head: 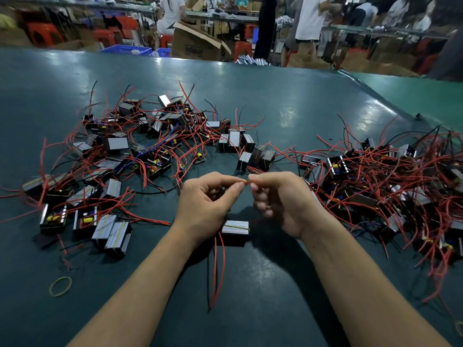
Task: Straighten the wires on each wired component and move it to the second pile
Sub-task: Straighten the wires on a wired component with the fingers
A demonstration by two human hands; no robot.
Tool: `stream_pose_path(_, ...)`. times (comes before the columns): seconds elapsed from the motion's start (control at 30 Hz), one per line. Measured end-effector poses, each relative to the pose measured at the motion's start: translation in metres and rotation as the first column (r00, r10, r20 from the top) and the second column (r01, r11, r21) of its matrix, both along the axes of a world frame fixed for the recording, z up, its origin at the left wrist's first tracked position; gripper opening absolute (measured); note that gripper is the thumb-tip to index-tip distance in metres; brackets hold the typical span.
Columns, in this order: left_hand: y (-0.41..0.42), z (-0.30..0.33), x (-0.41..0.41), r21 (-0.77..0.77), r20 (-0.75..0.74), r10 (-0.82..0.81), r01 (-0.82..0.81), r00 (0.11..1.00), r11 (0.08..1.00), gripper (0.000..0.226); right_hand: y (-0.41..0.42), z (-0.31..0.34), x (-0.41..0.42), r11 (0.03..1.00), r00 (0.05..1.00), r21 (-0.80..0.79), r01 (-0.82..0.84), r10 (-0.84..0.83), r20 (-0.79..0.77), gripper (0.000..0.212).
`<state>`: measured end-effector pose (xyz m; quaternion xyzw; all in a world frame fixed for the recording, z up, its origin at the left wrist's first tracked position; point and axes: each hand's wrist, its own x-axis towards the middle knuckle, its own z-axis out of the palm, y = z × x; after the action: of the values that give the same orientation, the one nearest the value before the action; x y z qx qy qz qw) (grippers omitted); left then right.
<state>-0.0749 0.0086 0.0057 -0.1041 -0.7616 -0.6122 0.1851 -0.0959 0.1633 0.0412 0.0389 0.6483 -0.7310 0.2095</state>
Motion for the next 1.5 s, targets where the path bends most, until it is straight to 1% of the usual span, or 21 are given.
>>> stream_pose_path(0.03,0.000,0.000,0.001,0.001,-0.007,-0.005,0.005,1.000,1.000,0.006,-0.001,0.003,0.001,0.973,0.974,-0.229,0.003,0.049,0.223,0.030)
stream_pose_path(0.07,0.000,0.001,0.001,0.001,-0.010,-0.006,0.006,1.000,1.000,0.006,-0.002,0.004,0.001,0.922,0.933,-0.385,0.042,0.101,0.345,0.025)
stream_pose_path(0.13,0.001,0.000,0.000,0.013,-0.010,0.008,-0.008,1.000,1.000,0.007,-0.005,0.004,0.002,0.909,0.927,-0.408,0.081,0.083,0.367,0.022)
stream_pose_path(0.17,0.001,0.000,0.000,0.024,-0.005,0.020,-0.020,1.000,1.000,0.009,-0.007,0.002,0.002,0.950,0.959,-0.301,0.078,0.011,0.284,0.025)
stream_pose_path(0.23,0.000,-0.001,-0.001,0.034,0.014,0.039,-0.039,0.999,0.999,0.010,-0.011,-0.003,0.005,0.990,0.988,0.011,0.142,-0.141,-0.067,0.030)
stream_pose_path(0.3,0.001,-0.002,-0.001,0.020,0.027,0.054,-0.055,0.998,0.998,0.009,-0.015,-0.011,0.009,0.908,0.878,0.297,0.295,-0.135,-0.459,0.032)
stream_pose_path(0.37,0.001,-0.002,-0.002,0.025,0.046,0.066,-0.067,0.997,0.997,0.007,-0.018,-0.017,0.010,0.738,0.710,0.480,0.475,0.001,-0.704,0.034)
stream_pose_path(0.5,0.001,-0.003,-0.003,0.034,0.055,0.072,-0.074,0.996,0.997,0.007,-0.024,-0.021,0.014,0.506,0.465,0.521,0.688,0.244,-0.851,0.033)
stream_pose_path(0.6,0.000,-0.004,-0.004,0.052,0.061,0.076,-0.079,0.995,0.996,0.007,-0.021,-0.019,0.014,0.522,0.343,0.478,0.706,0.338,-0.877,0.030)
stream_pose_path(0.7,-0.001,-0.004,-0.005,0.104,0.083,0.084,-0.093,0.993,0.990,0.009,-0.004,-0.013,0.005,0.617,0.427,0.595,0.515,0.417,-0.802,0.020)
stream_pose_path(0.8,-0.001,-0.004,-0.005,0.110,0.096,0.090,-0.100,0.991,0.989,0.015,0.012,-0.011,-0.002,0.661,0.494,0.637,0.396,0.432,-0.755,0.033)
stream_pose_path(0.93,-0.002,-0.004,-0.005,0.072,0.114,0.065,-0.074,0.991,0.995,0.015,0.013,-0.012,-0.003,0.701,0.397,0.579,0.417,0.433,-0.809,0.018)
stream_pose_path(1.0,-0.002,-0.005,-0.005,0.063,0.118,0.052,-0.060,0.992,0.996,0.010,0.012,-0.010,-0.004,0.708,0.407,0.580,0.403,0.429,-0.806,0.014)
stream_pose_path(1.07,-0.001,-0.004,-0.004,0.051,0.113,0.027,-0.033,0.993,0.998,0.006,0.012,-0.009,-0.003,0.734,0.511,0.601,0.316,0.402,-0.760,0.014)
stream_pose_path(1.13,0.000,-0.003,-0.003,0.061,0.100,-0.004,-0.002,0.995,0.998,0.006,0.010,-0.008,-0.003,0.778,0.677,0.592,0.213,0.320,-0.663,0.021)
stream_pose_path(1.2,0.001,-0.002,-0.003,0.067,0.080,-0.023,0.017,0.996,0.998,0.007,0.004,-0.007,-0.001,0.872,0.860,0.479,0.102,0.164,-0.482,0.032)
stream_pose_path(1.23,0.002,-0.002,-0.002,0.065,0.067,-0.025,0.021,0.997,0.998,0.007,0.001,-0.006,-0.001,0.941,0.942,0.334,0.044,0.072,-0.327,0.034)
stream_pose_path(1.3,0.004,-0.002,0.001,0.037,0.037,-0.015,0.013,0.999,0.999,0.007,-0.004,-0.002,0.000,0.999,0.999,-0.037,0.015,-0.014,0.031,0.033)
stream_pose_path(1.33,0.006,-0.002,0.001,0.025,0.035,-0.010,0.010,0.999,1.000,0.008,-0.005,-0.001,0.001,0.988,0.992,-0.151,0.042,-0.024,0.123,0.032)
stream_pose_path(1.4,0.007,0.001,0.001,0.078,0.079,-0.021,0.014,0.997,0.997,0.013,-0.004,0.001,0.001,0.982,0.990,-0.150,0.116,-0.102,0.095,0.031)
stream_pose_path(1.5,0.002,0.005,-0.002,0.256,0.093,0.003,-0.027,0.996,0.966,0.016,-0.001,0.003,0.003,0.958,0.945,0.076,0.276,-0.256,-0.205,0.033)
